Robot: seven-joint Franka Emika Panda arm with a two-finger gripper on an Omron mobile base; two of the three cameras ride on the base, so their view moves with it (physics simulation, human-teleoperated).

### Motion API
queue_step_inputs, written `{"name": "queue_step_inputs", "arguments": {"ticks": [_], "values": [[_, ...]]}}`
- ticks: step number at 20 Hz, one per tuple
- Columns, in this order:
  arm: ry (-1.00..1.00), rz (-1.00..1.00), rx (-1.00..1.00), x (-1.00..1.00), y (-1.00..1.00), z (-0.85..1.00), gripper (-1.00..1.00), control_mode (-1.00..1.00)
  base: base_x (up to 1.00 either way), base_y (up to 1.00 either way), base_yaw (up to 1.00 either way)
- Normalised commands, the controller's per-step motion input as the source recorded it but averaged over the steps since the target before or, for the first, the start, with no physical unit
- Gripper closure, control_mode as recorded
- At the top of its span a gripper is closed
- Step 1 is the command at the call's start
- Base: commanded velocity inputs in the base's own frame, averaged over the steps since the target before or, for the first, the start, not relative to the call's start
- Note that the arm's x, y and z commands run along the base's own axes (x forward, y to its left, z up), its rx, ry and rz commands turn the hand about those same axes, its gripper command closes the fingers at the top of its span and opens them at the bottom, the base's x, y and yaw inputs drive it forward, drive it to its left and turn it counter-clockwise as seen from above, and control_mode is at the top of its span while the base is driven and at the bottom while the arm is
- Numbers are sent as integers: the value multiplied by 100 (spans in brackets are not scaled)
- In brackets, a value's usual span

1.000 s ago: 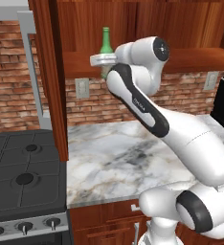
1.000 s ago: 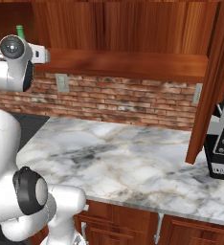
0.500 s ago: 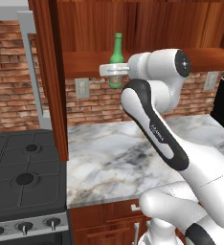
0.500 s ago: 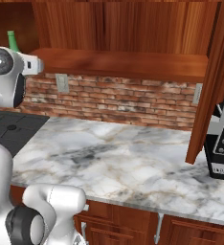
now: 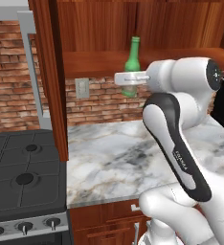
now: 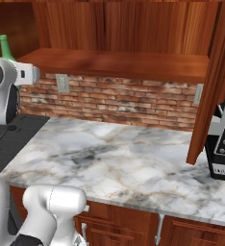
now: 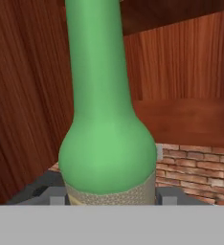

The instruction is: Get the candle and the beer from the cabinet and move them to the dining counter.

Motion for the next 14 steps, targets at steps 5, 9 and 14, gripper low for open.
{"name": "queue_step_inputs", "arguments": {"ticks": [5, 9, 14], "values": [[0, 1, 0, -60, -32, 0, 100, -100, 0, 0, 0], [1, 0, 0, -47, -27, -4, 100, -100, 0, 0, 0], [3, 0, 0, -28, -17, -8, 100, -100, 0, 0, 0]]}}
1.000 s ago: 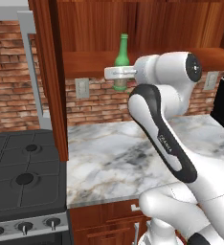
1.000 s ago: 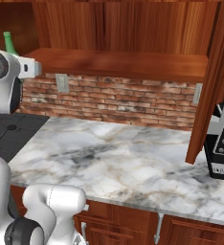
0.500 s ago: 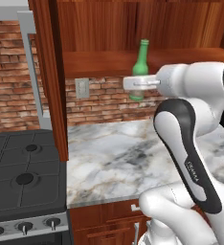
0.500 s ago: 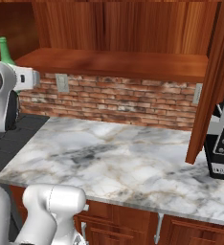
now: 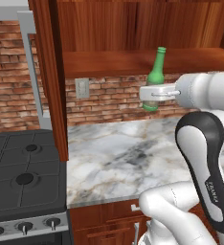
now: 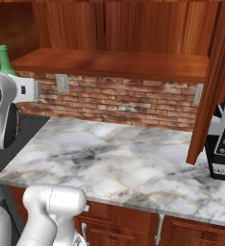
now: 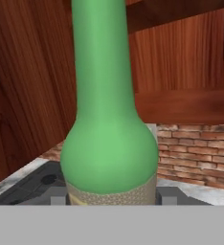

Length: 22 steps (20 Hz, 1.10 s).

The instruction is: Get the candle and the beer from the cabinet and move them to the dining counter.

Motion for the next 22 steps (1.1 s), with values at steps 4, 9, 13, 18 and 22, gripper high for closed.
{"name": "queue_step_inputs", "arguments": {"ticks": [4, 9, 13, 18, 22], "values": [[0, 0, 0, -19, -4, -3, 100, -100, 0, 0, 0], [0, 0, 0, 0, 0, 0, 100, -100, 0, 0, 0], [0, 0, 0, 0, 0, 0, 100, -100, 0, 0, 0], [0, 0, 0, 0, 0, 0, 100, -100, 0, 0, 0], [0, 0, 0, 0, 0, 0, 100, -100, 0, 0, 0]]}}
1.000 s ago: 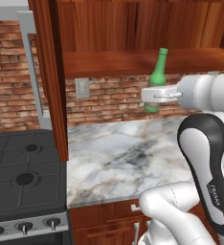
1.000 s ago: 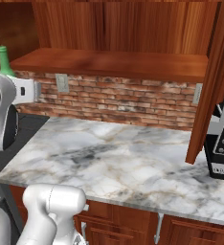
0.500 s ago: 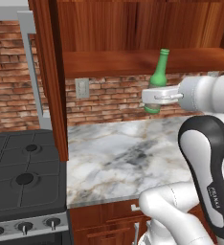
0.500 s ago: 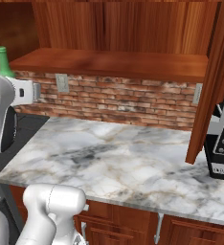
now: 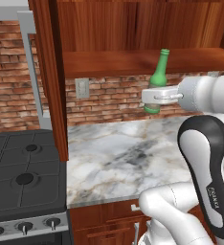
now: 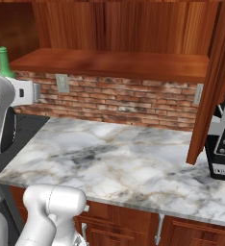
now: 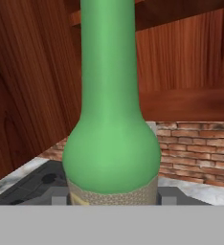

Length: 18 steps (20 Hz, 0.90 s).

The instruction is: Get the candle and the beer from the cabinet and move them to the dining counter.

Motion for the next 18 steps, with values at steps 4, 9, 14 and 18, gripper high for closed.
{"name": "queue_step_inputs", "arguments": {"ticks": [4, 9, 14, 18], "values": [[0, 0, 0, 0, 0, 0, 100, -100, 0, 0, 0], [0, 0, 0, 0, 0, 0, 100, -100, 0, 0, 0], [0, 0, 0, 0, 0, 0, 100, 100, 0, 0, 0], [0, 0, 0, 0, 0, 0, 100, 100, 0, 0, 0]]}}
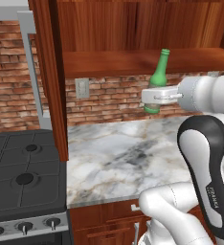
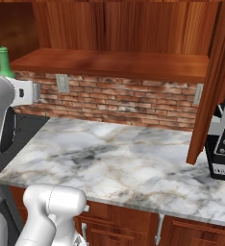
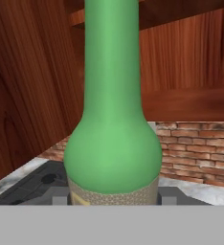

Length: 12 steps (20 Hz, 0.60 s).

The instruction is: Get the candle and the beer from the cabinet and move them to the dining counter.

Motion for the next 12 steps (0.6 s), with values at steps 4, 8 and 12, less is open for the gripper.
{"name": "queue_step_inputs", "arguments": {"ticks": [4, 8, 12], "values": [[0, 0, 0, 0, 0, 0, 100, 100, 0, 0, 0], [0, 0, 0, 0, 0, 0, 100, 100, -7, 0, 0], [0, 0, 0, 0, 0, 0, 100, 100, -33, 0, 0]]}}
